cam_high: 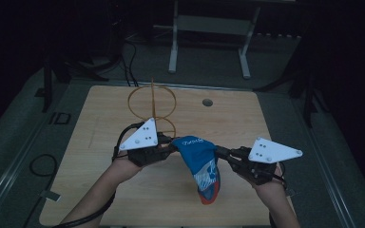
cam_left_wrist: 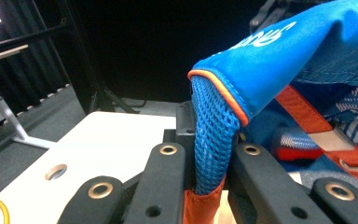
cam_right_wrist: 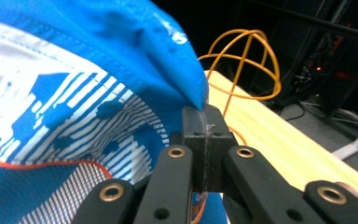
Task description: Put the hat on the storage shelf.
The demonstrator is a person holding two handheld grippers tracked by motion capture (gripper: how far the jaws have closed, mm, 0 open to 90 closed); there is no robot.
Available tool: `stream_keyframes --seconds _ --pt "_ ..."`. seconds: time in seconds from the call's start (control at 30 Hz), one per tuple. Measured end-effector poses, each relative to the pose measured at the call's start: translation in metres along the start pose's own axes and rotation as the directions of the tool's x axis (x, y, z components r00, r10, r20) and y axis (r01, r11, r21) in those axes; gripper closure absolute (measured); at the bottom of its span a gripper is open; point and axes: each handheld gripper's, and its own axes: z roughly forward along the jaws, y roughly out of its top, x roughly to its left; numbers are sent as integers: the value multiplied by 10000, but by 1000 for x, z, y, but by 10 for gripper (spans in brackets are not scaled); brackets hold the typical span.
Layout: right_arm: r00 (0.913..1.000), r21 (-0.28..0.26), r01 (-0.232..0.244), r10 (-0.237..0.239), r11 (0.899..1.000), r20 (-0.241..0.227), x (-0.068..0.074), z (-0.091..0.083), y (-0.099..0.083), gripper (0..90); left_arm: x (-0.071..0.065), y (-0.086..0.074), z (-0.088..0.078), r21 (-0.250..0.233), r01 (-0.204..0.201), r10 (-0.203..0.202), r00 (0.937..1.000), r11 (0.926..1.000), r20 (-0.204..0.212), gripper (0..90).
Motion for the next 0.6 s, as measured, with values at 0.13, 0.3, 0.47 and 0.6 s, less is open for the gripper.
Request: stream_keyframes --seconds 0.13,0.3,0.47,0.6 --pt "9998 -67 29 -27 10000 201 -3 -3 6 900 -3 -3 1 207 -241 244 9996 9995 -146 862" --pt "9995 -6 57 -56 10000 316 -5 -3 12 900 -5 -6 1 375 -297 301 9995 9989 -113 854" --pt "9993 229 210 -217 9995 306 -3 0 18 900 -8 -6 -3 653 -666 686 9972 9956 -284 837" --pt "9997 292 210 -212 9994 79 -4 2 20 900 -7 -8 -8 803 -572 598 9977 9951 -313 736"
